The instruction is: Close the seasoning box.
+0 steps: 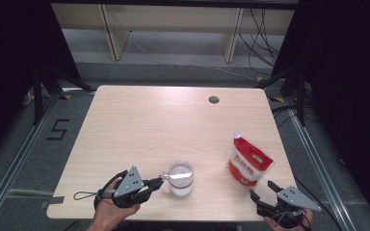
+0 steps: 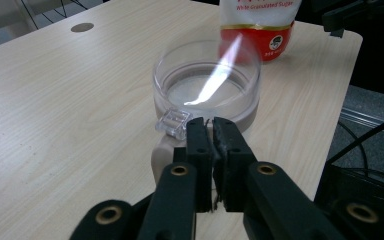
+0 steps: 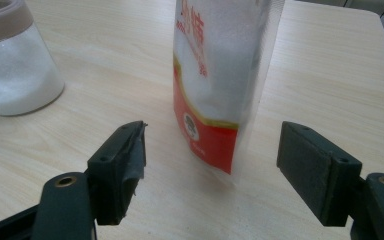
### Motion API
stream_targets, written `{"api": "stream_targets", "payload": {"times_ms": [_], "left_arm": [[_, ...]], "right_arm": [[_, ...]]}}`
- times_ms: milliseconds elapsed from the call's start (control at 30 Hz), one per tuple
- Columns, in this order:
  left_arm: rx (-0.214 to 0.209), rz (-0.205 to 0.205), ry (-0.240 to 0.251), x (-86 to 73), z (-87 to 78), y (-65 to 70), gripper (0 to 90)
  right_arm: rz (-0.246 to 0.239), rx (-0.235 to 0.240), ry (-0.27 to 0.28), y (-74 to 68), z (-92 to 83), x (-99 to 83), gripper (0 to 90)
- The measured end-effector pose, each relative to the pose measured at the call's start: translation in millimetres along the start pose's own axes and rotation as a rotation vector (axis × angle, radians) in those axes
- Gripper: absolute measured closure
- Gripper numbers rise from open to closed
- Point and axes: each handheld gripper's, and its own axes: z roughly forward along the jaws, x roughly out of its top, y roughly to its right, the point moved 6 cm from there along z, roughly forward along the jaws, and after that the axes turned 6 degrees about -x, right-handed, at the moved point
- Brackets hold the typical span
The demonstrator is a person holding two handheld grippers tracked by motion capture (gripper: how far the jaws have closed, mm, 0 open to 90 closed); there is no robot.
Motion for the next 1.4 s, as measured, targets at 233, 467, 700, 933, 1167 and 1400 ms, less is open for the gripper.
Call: {"api": "stream_targets", "payload": {"times_ms": [233,467,700,933,1167,1400], "left_arm": [[-0.011,-0.039,-0.002,-6.7,-4.3,-0.7,54.0],[0.003,-0.058,-0.025,-17.6,-7.7,-5.9,35.9],[0.015,-0.110,-0.040,-29.4,-10.9,-4.4,31.0],[0.020,-0.115,-0.041,-35.6,-14.0,-6.2,28.2],[0.026,-0.117,-0.056,-40.1,-16.7,-5.5,25.0],[0.022,-0.122,-0.056,-45.1,-17.8,-3.9,23.9]], "right_arm": [[0.011,0.012,-0.003,-1.2,-0.2,-0.1,28.6],[0.009,0.015,0.004,-2.2,-0.9,1.0,28.4],[-0.013,0.003,0.012,-0.6,-0.8,1.5,28.4],[-0.023,0.005,0.019,-0.6,-0.6,2.0,28.2],[-0.023,0.008,0.019,-0.7,-0.5,2.1,28.1],[-0.006,0.015,0.012,-2.4,-0.6,1.6,28.1]]}}
